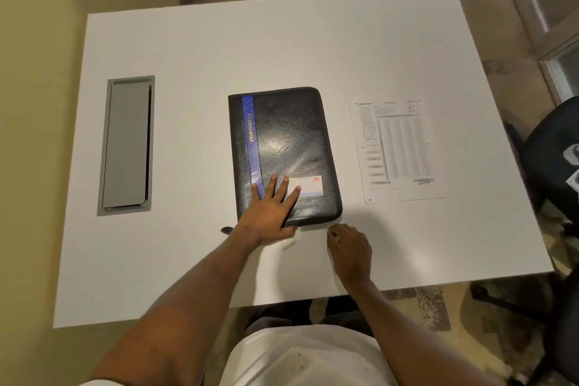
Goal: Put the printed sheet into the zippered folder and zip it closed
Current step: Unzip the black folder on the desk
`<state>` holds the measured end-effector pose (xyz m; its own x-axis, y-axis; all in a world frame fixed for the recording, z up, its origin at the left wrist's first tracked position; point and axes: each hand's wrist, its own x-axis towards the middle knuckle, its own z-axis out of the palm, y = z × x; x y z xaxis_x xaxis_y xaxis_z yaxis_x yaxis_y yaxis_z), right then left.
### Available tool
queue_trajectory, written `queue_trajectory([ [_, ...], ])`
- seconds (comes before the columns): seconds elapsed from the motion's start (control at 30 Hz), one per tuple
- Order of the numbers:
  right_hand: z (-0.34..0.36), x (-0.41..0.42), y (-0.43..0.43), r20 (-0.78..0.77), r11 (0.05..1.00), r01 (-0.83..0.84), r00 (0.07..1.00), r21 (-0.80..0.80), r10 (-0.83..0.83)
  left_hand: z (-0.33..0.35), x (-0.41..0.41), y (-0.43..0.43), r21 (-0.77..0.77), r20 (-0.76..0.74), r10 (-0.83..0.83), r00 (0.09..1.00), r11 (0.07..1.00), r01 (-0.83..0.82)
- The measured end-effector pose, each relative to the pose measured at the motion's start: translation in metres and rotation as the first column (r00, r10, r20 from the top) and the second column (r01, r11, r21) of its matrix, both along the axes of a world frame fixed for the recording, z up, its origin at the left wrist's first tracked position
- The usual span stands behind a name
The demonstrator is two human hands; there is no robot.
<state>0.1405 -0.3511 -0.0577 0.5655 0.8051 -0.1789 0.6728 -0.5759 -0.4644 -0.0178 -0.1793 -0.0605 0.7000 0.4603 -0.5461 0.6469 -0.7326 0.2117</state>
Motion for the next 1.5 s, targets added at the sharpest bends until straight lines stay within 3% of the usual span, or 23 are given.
queue_trajectory([
  [0.37, -0.022, -0.080, 0.018, 0.014, 0.988, -0.154, 0.988, 0.024, 0.154, -0.002, -0.006, 0.004, 0.028, -0.003, -0.064, 0.998, 0.998, 0.064],
  [0.83, -0.021, -0.133, 0.034, -0.037, 0.993, -0.108, 0.994, -0.036, 0.107, 0.002, -0.014, 0.020, 0.017, -0.043, -0.176, 0.983, 0.984, 0.177],
  [1.03, -0.014, -0.157, 0.057, -0.139, 0.984, -0.135, 0.979, 0.113, 0.150, 0.011, 0.008, 0.011, 0.036, 0.039, -0.125, 0.991, 0.992, 0.123],
  [1.2, -0.018, -0.153, 0.051, -0.224, 0.997, -0.066, 0.972, 0.041, 0.073, 0.011, 0.009, 0.002, 0.049, 0.027, -0.068, 0.997, 0.997, 0.066],
  [1.3, -0.020, -0.134, 0.039, -0.126, 0.959, -0.284, 0.952, -0.021, 0.279, 0.008, 0.010, -0.009, 0.036, 0.025, -0.018, 1.000, 0.999, 0.017],
  [1.5, -0.013, -0.075, 0.015, -0.009, 0.892, -0.436, 0.899, -0.117, 0.438, 0.007, 0.010, -0.028, 0.037, 0.053, 0.124, 0.991, 0.991, -0.126],
])
